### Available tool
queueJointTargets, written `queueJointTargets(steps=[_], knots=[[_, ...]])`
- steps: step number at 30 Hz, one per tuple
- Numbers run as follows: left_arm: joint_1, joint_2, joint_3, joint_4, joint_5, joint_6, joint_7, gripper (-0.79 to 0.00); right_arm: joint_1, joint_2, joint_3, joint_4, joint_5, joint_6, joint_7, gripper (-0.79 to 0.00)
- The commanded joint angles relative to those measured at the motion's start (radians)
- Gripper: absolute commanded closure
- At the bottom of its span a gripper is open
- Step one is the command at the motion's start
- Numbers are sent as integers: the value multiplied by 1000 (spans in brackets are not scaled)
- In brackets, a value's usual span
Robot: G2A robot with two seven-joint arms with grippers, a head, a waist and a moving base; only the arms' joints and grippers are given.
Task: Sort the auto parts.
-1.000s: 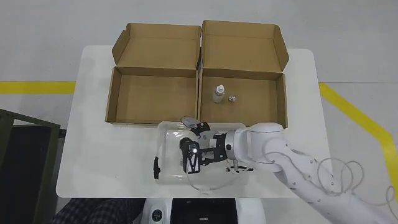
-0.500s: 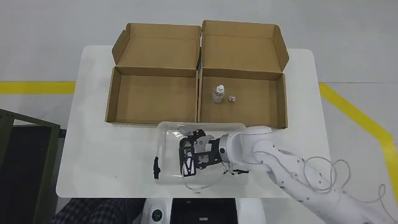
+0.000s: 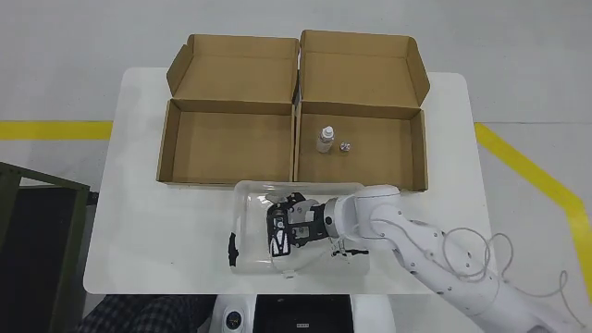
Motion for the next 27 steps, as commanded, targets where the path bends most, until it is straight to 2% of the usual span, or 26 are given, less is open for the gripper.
queueJointTargets(steps=[1,3,10,13,17,27], knots=[[0,0,0,0,0,0,0,-785,3,-2,0,11,-2,-3,-2,-600],[0,0,0,0,0,0,0,-785,5,-4,-2,22,-3,-3,-5,-557],[0,0,0,0,0,0,0,-785,13,-13,-3,57,-1,9,-19,-511],[0,0,0,0,0,0,0,-785,14,-16,-1,75,1,14,-26,-456],[0,0,0,0,0,0,0,-785,19,-21,0,95,-1,16,-36,-419],[0,0,0,0,0,0,0,-785,24,-34,-12,123,-8,19,-52,-391]])
